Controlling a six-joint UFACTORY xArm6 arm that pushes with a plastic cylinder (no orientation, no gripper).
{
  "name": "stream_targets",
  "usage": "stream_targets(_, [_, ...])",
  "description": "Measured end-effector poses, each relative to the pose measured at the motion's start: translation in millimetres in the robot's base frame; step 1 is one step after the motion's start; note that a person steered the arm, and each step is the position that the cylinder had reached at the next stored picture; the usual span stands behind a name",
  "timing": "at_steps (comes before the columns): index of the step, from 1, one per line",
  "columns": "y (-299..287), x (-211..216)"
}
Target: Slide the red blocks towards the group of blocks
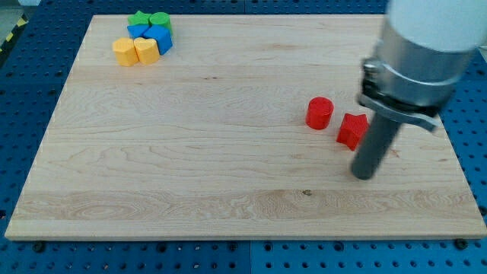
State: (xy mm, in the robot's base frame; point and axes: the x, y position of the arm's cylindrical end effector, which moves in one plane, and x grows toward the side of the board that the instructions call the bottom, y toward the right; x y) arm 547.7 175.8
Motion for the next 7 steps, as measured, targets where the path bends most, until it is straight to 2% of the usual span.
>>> stream_targets(1, [31.8,-5.8])
stream_targets(2, [13.6,-34.2])
stream_targets(4, [-73.5,-113.2])
stream_targets(6, [-159.4,-149.1])
stream_targets(7, [-187.4,-183.5])
